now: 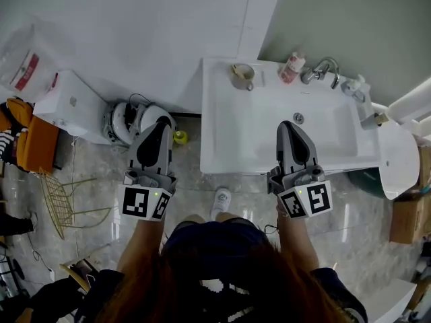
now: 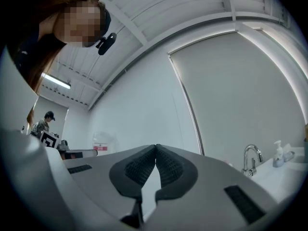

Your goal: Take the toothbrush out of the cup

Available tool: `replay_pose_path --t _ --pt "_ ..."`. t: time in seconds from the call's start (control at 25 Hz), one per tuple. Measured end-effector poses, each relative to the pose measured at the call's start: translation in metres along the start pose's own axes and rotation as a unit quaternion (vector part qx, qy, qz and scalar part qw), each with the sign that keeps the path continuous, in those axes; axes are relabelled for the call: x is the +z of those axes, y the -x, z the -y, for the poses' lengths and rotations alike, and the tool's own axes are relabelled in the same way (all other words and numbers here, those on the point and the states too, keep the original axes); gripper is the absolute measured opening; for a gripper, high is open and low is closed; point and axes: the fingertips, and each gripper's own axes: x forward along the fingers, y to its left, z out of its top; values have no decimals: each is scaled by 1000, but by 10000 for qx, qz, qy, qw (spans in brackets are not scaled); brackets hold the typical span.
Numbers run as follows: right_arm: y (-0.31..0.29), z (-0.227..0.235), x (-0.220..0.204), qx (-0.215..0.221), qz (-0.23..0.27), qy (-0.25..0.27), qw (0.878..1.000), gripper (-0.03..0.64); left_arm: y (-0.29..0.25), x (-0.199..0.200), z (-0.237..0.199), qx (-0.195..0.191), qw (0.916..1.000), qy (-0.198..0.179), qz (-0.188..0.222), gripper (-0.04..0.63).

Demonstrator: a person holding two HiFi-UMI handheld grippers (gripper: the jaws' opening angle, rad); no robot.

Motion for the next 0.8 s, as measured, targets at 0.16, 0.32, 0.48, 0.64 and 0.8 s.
replay_pose_path --t 0.16,0.32,0.48,0.64,0.8 --pt "-25 18 -5 33 -56 -66 10000 14 -27 -8 -9 67 10000 16 -65 38" --pt "-49 28 -20 -23 -236 -131 9996 14 -56 -20 -26 53 9998 76 -188 38" --pt "-78 46 -29 -289 -285 -111 9991 15 -101 -38 -46 -150 9993 169 -282 38" --pt "-104 60 -34 -616 -309 -55 9976 14 -147 -47 -61 -502 9979 255 -312 38" --pt "-131 67 -37 -921 -284 35 9953 14 -185 -49 -78 -867 9954 313 -261 38"
